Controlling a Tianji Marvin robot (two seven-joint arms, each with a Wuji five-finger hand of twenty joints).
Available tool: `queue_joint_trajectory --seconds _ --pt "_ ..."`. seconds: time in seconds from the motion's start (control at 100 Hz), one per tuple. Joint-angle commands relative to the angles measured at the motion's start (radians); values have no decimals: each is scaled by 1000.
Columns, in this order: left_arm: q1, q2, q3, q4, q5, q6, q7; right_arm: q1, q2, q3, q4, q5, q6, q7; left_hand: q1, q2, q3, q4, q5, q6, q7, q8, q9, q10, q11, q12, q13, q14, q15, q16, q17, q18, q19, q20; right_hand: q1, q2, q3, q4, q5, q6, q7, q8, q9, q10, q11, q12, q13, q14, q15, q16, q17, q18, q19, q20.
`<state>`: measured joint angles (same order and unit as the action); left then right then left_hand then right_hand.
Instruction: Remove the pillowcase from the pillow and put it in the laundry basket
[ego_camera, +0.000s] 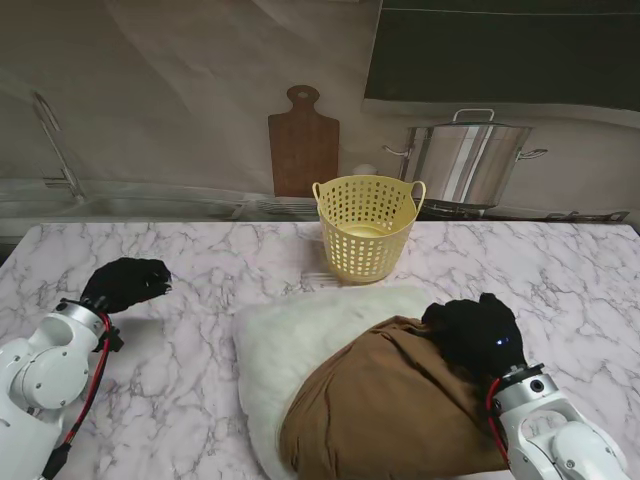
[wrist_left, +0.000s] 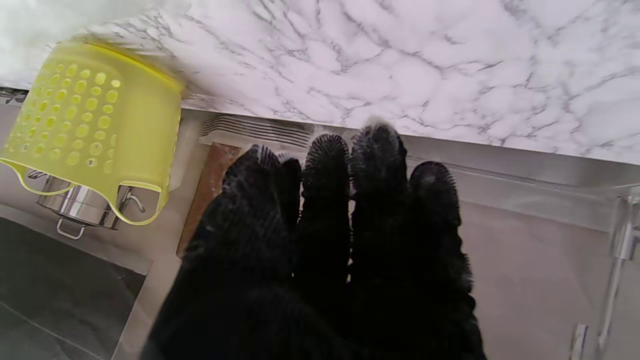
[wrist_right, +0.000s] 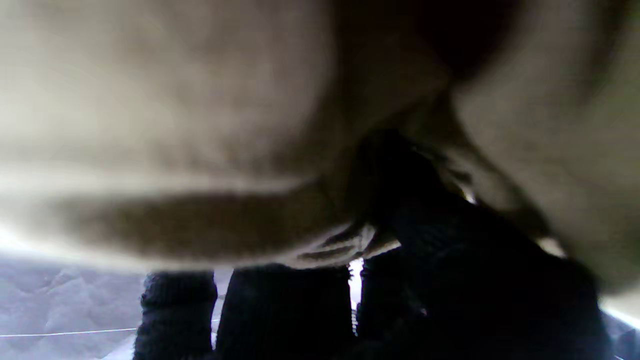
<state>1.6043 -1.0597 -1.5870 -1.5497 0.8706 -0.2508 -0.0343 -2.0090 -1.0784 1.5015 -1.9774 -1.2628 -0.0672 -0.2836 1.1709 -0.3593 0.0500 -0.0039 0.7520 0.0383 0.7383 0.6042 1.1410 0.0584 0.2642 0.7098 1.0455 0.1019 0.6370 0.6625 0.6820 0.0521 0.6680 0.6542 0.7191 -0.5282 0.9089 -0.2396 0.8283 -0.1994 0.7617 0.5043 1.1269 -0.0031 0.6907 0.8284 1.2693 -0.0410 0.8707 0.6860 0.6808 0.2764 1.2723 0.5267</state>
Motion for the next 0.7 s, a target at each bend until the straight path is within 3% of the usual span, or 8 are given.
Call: queue_joint_trajectory --seconds 0.0,0.15,0.24,0.34,0.36,0.48,0.59,0.69 --pt "1 5 -2 10 -5 9 -26 -3 1 -5 -4 9 -1 -13 77 -19 23 27 11 -15 14 11 24 17 10 12 14 23 20 15 -14 -5 619 21 103 58 94 37 80 -66 127 67 1 15 34 17 40 22 23 14 8 22 20 -6" --pt "20 -2 -8 -14 -16 -10 7 36 3 -32 17 32 -45 -14 85 -8 14 17 4 -8 1 10 17 17 -4 3 3 28 2 7 -25 6 610 17 101 65 85 33 77 -79 117 69 -4 4 20 18 36 18 3 10 3 17 13 -13" --pt "40 -6 -21 -53 -19 -38 29 75 5 -62 28 57 -86 5 81 45 -20 12 -6 -4 -61 2 -41 36 8 -43 -23 46 -40 -10 -56 23 589 9 103 69 78 30 74 -87 115 73 -10 -3 14 21 28 18 -8 8 -4 13 7 -16" --pt "64 -9 -38 -105 -21 -82 39 125 9 -104 42 84 -139 35 27 79 -45 4 -70 -1 -247 -28 -217 66 8 -181 -128 92 -145 -41 -153 67 518 15 102 73 71 27 74 -94 115 77 -12 -11 10 21 26 15 -16 8 -7 11 5 -18" --pt "68 -10 -40 -115 -21 -92 41 136 10 -114 45 88 -150 40 14 85 -50 2 -86 -2 -288 -28 -261 67 6 -267 -163 98 -176 -52 -190 89 491 22 102 73 71 27 73 -96 114 77 -12 -11 10 21 26 13 -17 8 -7 10 5 -18" --pt "82 -12 -39 -165 -13 -146 60 204 12 -177 71 123 -207 66 -92 152 -61 -4 -144 -5 -445 -36 -463 76 -114 -384 -354 124 -339 -144 -383 166 295 -8 102 78 63 24 71 -105 115 81 -14 -18 6 20 23 8 -27 8 -8 5 3 -19" --pt "73 -12 -13 -192 -34 -182 45 266 13 -228 96 160 -246 89 -157 198 -70 -4 -181 -6 -536 -110 -608 61 -185 -457 -490 121 -433 -234 -480 178 128 -63 103 80 59 23 69 -108 115 82 -16 -20 4 20 24 8 -33 8 -9 1 1 -20" --pt "49 -6 29 -201 -92 -204 -22 318 14 -266 120 172 -261 101 -222 191 -73 -6 -252 -3 -590 -165 -730 78 -228 -509 -585 115 -478 -291 -526 158 24 -98 103 82 56 22 68 -111 115 83 -18 -23 3 19 23 5 -38 9 -8 -1 0 -21"
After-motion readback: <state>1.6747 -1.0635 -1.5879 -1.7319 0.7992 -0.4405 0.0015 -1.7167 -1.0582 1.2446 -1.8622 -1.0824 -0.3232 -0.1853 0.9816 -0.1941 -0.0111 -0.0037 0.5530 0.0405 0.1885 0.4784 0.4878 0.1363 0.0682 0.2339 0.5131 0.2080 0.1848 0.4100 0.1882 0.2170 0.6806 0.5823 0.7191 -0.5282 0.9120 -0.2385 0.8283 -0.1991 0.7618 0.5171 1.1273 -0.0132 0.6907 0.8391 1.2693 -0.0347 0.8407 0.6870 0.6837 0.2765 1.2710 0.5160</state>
